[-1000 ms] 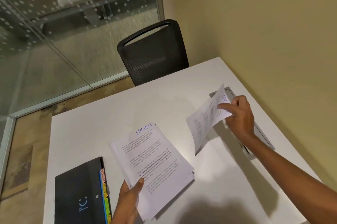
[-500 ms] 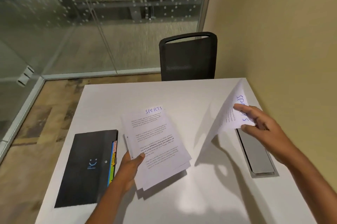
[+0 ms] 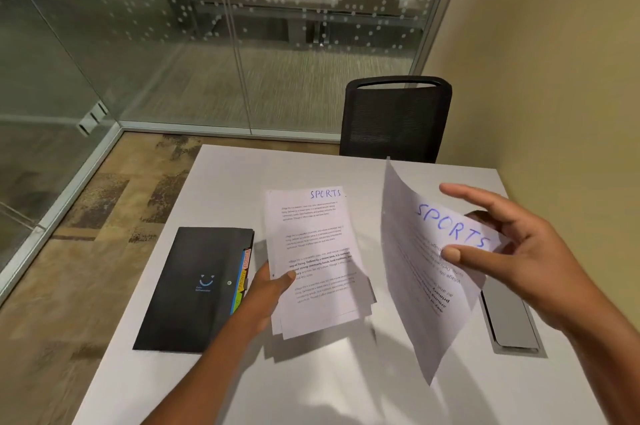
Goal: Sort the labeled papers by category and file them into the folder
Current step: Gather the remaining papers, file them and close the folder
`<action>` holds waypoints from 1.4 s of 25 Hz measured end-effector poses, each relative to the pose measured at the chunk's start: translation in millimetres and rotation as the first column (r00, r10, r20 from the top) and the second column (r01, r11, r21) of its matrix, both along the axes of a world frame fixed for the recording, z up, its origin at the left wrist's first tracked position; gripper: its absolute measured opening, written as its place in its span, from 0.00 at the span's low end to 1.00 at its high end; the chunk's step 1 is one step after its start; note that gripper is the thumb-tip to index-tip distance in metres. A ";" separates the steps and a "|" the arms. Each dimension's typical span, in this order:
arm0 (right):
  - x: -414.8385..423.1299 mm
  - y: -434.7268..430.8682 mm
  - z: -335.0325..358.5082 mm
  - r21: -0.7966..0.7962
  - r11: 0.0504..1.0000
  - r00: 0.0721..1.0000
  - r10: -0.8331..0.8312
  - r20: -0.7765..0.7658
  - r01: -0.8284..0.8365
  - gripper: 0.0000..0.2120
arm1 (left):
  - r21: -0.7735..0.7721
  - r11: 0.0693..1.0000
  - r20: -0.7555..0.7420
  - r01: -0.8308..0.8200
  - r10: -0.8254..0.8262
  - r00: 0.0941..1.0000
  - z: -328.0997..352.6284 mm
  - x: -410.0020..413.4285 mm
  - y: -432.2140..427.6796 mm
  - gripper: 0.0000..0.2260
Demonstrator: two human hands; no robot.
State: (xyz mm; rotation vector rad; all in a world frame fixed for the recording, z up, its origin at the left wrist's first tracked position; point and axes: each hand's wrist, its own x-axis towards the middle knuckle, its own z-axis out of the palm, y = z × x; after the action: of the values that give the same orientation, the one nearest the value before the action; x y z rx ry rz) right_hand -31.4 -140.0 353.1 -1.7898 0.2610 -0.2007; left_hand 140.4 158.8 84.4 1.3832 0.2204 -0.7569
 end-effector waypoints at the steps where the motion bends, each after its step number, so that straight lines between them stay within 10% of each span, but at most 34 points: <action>1: 4.9 3.1 2.2 0.035 0.999 1.000 0.007 0.000 -0.007 0.34 | -0.013 1.000 0.000 0.000 0.000 1.000 0.1 1.5 1.5 0.17; 22: 82.2 -15.5 -146.0 0.130 0.887 0.888 -0.417 -0.193 0.444 0.27 | -0.331 0.897 -0.139 0.292 -0.353 0.925 24.2 -46.3 3.6 0.25; 29: 18.0 -33.2 -175.8 0.529 0.802 0.889 -0.005 -0.458 0.277 0.22 | -0.288 0.937 -0.250 0.200 -0.275 0.929 39.7 -83.1 -31.3 0.21; 35: 2.9 -44.5 -197.7 0.500 0.815 0.910 -0.075 -0.409 0.292 0.24 | -0.068 0.955 -0.095 0.290 -0.296 0.951 42.4 -106.3 -68.2 0.22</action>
State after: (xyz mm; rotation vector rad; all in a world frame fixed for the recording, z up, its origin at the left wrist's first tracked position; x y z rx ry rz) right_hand -28.5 -184.6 155.4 -1.2030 0.7010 0.0809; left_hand 34.1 90.7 126.8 1.3429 0.0747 -1.0761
